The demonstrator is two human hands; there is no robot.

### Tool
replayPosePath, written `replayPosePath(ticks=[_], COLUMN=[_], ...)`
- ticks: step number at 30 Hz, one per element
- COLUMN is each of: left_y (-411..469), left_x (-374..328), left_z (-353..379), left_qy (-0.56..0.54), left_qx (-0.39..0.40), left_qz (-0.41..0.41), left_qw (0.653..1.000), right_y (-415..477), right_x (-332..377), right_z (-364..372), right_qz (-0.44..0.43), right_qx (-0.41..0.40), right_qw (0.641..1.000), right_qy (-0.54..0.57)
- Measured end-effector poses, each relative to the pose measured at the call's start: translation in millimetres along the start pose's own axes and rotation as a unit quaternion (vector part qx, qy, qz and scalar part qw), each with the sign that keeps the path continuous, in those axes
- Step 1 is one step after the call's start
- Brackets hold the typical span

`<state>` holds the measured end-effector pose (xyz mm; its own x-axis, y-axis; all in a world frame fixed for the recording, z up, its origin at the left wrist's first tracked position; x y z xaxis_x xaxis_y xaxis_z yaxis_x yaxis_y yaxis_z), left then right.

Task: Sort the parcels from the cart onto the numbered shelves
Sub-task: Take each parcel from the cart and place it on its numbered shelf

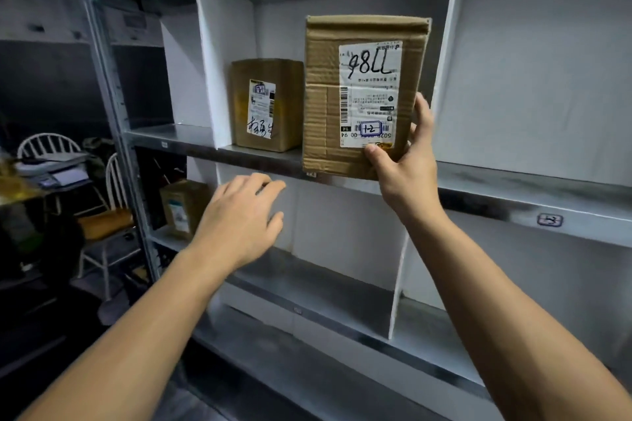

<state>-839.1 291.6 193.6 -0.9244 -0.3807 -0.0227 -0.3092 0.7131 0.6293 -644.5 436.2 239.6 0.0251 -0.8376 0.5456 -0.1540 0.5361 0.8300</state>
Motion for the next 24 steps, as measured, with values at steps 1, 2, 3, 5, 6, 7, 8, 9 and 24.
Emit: replayPosePath(ticks=[1,2,3,5,6,7,8,9,24], left_y=[11,23,34,56,66,75,83,91,152], left_x=[4,8,12,22,27,33,39,43,35], left_z=[4,8,13,23,29,34,39,45,99], left_qy=[-0.005,-0.010,-0.013,-0.022,-0.031,-0.042,-0.050,-0.056,-0.167], left_qx=[-0.003,-0.001,0.000,0.000,0.000,0.000,0.001,0.001,0.031], left_qz=[0.007,0.016,0.026,0.047,0.054,0.060,0.067,0.075,0.185], left_qw=[1.000,1.000,1.000,0.999,0.998,0.997,0.996,0.996,0.968], right_y=[9,18,26,38,43,48,51,55,70], right_x=[-7,-14,-22,-38,-46,-53,-60,-68,-116], right_z=[8,14,19,27,30,32,34,36,44], right_qz=[0.003,0.011,0.022,0.043,0.051,0.058,0.066,0.076,0.164], right_qx=[-0.004,-0.012,-0.020,-0.037,-0.044,-0.050,-0.054,-0.054,-0.051], right_qw=[1.000,0.999,0.998,0.995,0.993,0.991,0.989,0.987,0.960], right_qy=[-0.016,-0.031,-0.046,-0.080,-0.097,-0.111,-0.122,-0.133,-0.223])
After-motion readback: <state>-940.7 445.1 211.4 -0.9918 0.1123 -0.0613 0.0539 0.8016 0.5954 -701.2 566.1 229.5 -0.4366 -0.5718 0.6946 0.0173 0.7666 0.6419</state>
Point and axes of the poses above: each hand's wrist, its own y-axis towards the middle knuckle, its own z-axis out of the palm, x = y × z, the point moved 5 cm from there along y, towards the middle knuckle, and after that the axes turned 8 degrees about -z, right-handed, at the moved point
